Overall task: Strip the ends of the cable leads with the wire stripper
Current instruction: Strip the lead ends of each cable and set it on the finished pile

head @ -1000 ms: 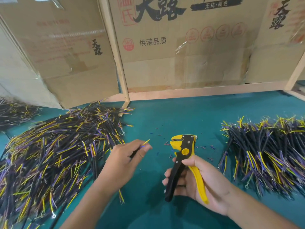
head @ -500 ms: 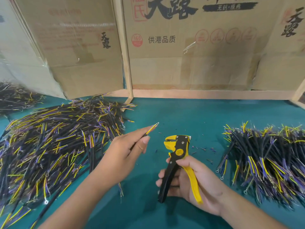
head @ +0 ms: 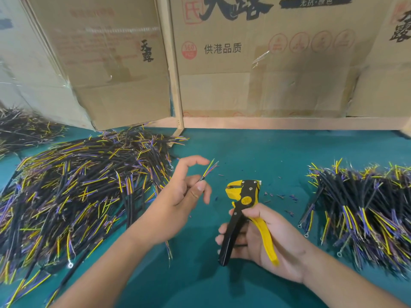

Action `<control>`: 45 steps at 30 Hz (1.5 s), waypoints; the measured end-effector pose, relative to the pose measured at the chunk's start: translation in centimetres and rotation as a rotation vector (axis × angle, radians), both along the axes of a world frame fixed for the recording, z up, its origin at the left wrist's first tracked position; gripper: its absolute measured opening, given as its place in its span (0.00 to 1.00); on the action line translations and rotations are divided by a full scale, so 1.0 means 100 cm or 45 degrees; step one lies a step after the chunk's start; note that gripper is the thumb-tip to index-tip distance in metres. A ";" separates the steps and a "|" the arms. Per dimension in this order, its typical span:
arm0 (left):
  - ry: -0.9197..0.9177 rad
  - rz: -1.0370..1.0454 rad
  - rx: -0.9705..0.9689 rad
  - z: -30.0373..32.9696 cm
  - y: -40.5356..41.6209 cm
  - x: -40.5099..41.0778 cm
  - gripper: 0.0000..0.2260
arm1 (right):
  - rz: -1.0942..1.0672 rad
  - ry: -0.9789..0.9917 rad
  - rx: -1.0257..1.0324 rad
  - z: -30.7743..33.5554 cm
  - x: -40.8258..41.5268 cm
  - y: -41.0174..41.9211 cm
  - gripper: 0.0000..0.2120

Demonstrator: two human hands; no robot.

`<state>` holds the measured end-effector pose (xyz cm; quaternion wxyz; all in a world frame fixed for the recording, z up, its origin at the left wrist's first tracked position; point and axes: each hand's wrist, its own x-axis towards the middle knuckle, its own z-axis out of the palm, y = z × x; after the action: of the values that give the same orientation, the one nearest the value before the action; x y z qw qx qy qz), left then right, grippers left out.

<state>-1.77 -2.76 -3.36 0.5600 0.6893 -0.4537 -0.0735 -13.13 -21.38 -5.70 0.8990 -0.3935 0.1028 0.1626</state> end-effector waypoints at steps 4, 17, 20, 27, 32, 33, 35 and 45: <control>-0.002 -0.031 -0.017 -0.001 -0.002 -0.002 0.11 | 0.011 -0.002 -0.042 0.000 -0.001 0.000 0.15; -0.118 0.135 0.001 0.005 -0.009 -0.018 0.10 | 0.033 0.010 -0.071 0.000 0.001 -0.001 0.18; -0.138 0.160 0.005 0.004 -0.012 -0.017 0.04 | 0.034 0.012 -0.079 0.000 0.001 -0.001 0.18; -0.121 0.100 0.070 -0.003 -0.011 -0.014 0.07 | 0.043 0.017 -0.061 0.001 0.001 -0.001 0.18; -0.139 0.099 0.067 -0.005 -0.010 -0.011 0.05 | 0.049 0.019 -0.057 0.001 0.001 -0.001 0.18; -0.126 0.097 0.076 -0.005 -0.010 -0.011 0.06 | 0.049 0.022 -0.054 0.001 0.001 -0.001 0.18; -0.121 0.086 0.102 -0.005 -0.009 -0.010 0.07 | 0.050 0.028 -0.051 0.002 0.001 0.000 0.17; -0.328 0.237 0.168 -0.001 -0.007 -0.014 0.04 | 0.047 0.018 -0.031 0.000 0.001 -0.001 0.18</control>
<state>-3.16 -3.50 -3.51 0.4550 0.7674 -0.4501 0.0380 -13.03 -21.50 -5.72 0.8902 -0.4051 0.1037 0.1807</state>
